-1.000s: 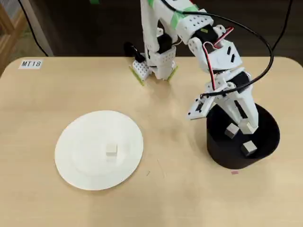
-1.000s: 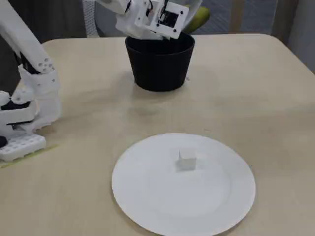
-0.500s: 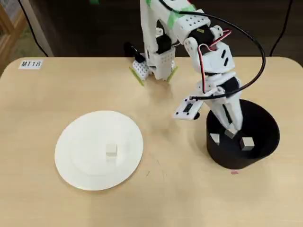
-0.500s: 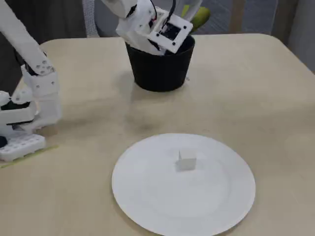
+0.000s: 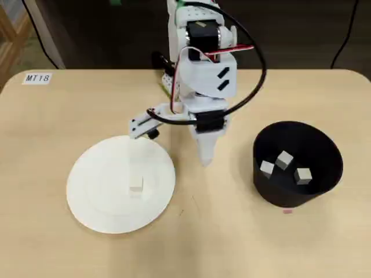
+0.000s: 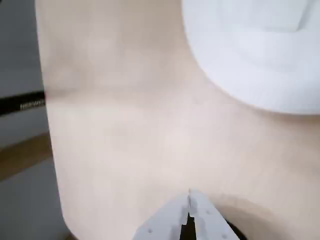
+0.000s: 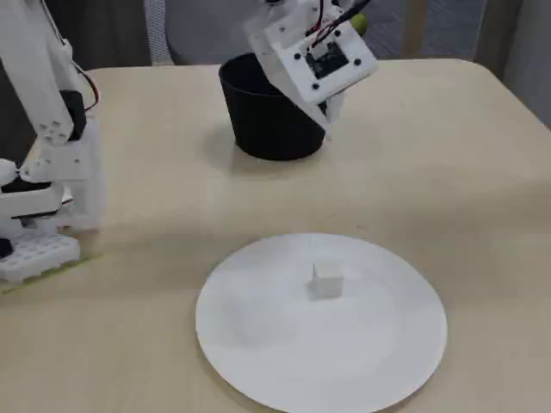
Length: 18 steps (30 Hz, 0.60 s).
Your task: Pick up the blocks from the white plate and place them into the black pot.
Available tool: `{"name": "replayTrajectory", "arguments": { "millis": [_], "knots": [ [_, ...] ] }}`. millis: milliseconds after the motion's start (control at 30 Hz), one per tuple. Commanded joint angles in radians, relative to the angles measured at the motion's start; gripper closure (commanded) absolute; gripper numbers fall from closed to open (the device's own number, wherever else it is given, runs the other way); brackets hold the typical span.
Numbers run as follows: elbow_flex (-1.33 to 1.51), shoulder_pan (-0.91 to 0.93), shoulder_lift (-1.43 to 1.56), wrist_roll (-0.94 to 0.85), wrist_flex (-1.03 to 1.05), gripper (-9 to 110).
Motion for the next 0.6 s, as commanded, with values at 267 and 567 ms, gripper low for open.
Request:
{"name": "replayTrajectory", "arguments": {
  "millis": [267, 567],
  "knots": [
    [-0.086, 0.265, -0.173, 0.327, 0.15, 104],
    [-0.35, 0.313, -0.434, 0.16, 0.253, 104]
  ]
}}
